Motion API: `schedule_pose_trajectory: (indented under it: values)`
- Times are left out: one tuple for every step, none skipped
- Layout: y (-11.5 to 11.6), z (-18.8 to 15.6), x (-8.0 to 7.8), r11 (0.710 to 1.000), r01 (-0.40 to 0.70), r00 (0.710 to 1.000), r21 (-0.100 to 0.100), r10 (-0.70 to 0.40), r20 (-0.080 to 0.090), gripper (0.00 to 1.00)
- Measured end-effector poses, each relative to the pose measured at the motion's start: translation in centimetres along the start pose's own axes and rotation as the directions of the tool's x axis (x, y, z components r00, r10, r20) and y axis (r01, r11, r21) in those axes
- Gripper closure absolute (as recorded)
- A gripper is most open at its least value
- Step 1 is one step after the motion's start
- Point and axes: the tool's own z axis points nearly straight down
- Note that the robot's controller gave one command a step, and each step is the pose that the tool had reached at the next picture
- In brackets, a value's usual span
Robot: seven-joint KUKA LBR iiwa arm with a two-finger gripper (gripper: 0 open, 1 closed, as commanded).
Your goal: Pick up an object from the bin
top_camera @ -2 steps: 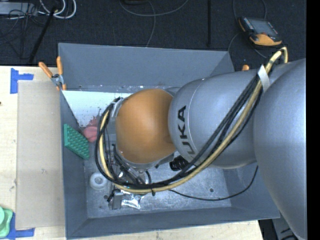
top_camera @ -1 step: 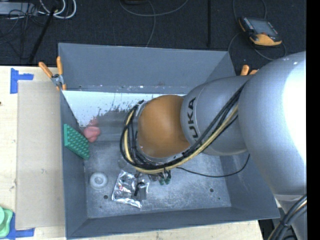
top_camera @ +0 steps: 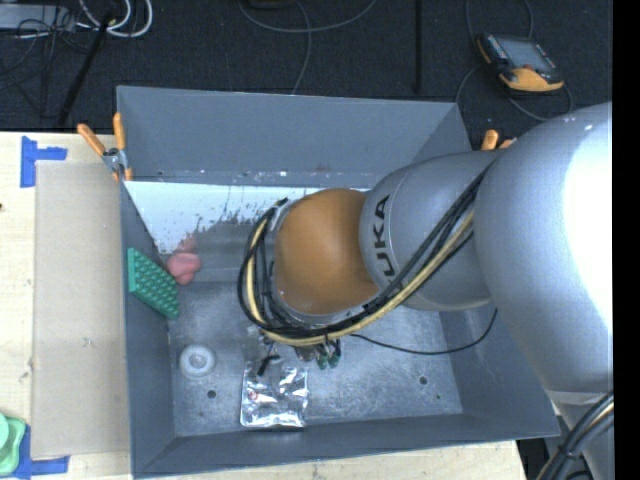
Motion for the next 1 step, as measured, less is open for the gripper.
schedule_pose_trajectory:
  values:
    - [0.01, 0.01, 0.01, 1.0, -0.001, 1.0, 0.0, 0.001, 0.0, 0.0]
